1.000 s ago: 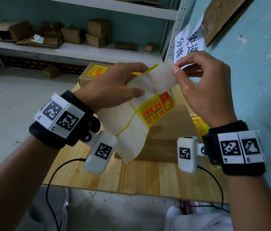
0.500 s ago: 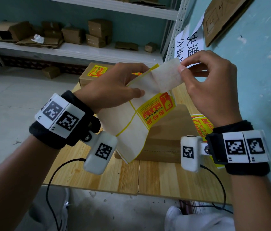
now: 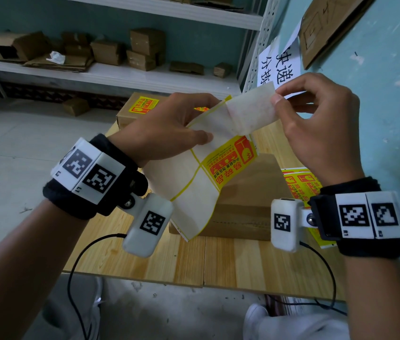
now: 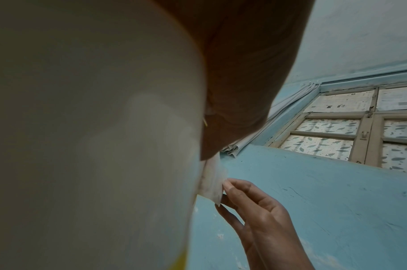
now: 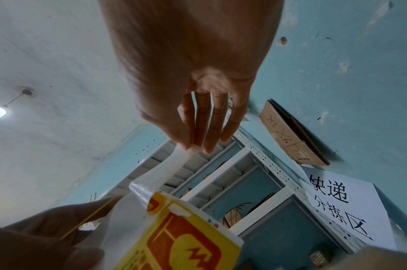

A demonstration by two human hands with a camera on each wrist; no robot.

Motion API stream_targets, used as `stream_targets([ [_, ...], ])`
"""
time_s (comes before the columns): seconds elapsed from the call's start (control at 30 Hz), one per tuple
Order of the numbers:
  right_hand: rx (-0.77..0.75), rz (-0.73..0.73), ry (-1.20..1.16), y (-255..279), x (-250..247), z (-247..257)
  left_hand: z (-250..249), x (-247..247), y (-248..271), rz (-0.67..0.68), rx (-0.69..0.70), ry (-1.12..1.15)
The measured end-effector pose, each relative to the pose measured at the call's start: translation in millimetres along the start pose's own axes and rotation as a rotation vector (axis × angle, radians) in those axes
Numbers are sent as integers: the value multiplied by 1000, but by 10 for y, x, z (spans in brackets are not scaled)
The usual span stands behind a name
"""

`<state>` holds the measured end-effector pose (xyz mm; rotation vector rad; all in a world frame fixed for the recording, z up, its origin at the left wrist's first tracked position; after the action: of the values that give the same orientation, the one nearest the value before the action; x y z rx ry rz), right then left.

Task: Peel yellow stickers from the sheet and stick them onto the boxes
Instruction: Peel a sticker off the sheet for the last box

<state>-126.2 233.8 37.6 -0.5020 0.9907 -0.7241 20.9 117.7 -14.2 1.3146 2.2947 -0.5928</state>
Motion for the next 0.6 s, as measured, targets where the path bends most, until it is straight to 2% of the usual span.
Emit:
stream_targets([
  [0.6, 48, -34, 14, -8, -112, -108, -2, -1, 11, 2, -3, -2],
])
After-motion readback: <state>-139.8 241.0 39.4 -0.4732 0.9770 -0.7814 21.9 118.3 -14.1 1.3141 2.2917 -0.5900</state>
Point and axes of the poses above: each hand's wrist, its own y-axis away from the middle knuckle, its own x-axis out of the palm, z = x × y, the point moved 10 cm from there along -y, towards the middle knuckle, and after that the axes turned 9 degrees about z, right-handed, at the moved point
